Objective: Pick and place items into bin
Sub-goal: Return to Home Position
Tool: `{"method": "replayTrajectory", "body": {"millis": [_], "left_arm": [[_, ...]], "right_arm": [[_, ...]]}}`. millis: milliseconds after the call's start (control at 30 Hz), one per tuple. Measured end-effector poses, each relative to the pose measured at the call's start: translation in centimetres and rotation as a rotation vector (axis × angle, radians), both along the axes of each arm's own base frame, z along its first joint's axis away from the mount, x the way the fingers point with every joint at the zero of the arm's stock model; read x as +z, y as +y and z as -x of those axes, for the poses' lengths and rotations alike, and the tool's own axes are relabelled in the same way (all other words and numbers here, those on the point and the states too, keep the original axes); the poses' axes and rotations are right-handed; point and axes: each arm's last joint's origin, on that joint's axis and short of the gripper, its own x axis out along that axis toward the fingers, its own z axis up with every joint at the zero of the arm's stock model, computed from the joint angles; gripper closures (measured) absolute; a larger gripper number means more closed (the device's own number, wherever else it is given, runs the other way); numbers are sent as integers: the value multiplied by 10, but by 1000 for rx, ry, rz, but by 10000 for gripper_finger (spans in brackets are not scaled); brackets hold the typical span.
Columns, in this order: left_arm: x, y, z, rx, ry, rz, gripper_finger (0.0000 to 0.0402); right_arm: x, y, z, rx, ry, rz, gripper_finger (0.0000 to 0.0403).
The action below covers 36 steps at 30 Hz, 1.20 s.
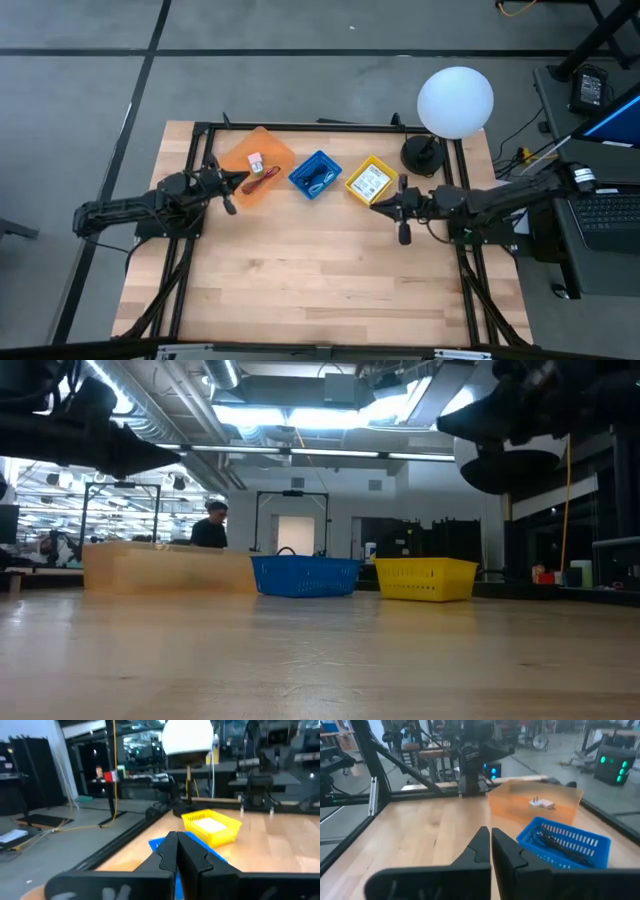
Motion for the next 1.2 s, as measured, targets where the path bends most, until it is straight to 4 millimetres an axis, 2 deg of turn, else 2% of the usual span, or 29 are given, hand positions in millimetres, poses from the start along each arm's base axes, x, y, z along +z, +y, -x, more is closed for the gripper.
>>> {"method": "replayTrajectory", "body": {"millis": [167, 267, 433, 567, 767, 1067, 1200], "left_arm": [[0, 1, 2, -30, -5, -9, 401], [0, 3, 2, -16, 0, -19, 400], [0, 3, 2, -10, 10, -41, 399], [0, 4, 2, -6, 11, -42, 398], [0, 4, 2, -7, -14, 4, 398], [0, 3, 2, -12, -58, 91, 398], [1, 3, 2, -12, -58, 90, 398]], "right_arm": [[-10, -3, 21, 3, -59, 39, 402], [-8, -8, 35, -18, -110, 54, 402], [-2, -17, 62, -61, -66, 12, 403], [2, -19, 80, -64, -141, 8, 403], [-25, -19, 87, -59, -141, 23, 403], [-40, -18, 88, -29, -154, 70, 403], [-40, -16, 88, 30, -155, 67, 403]]}}
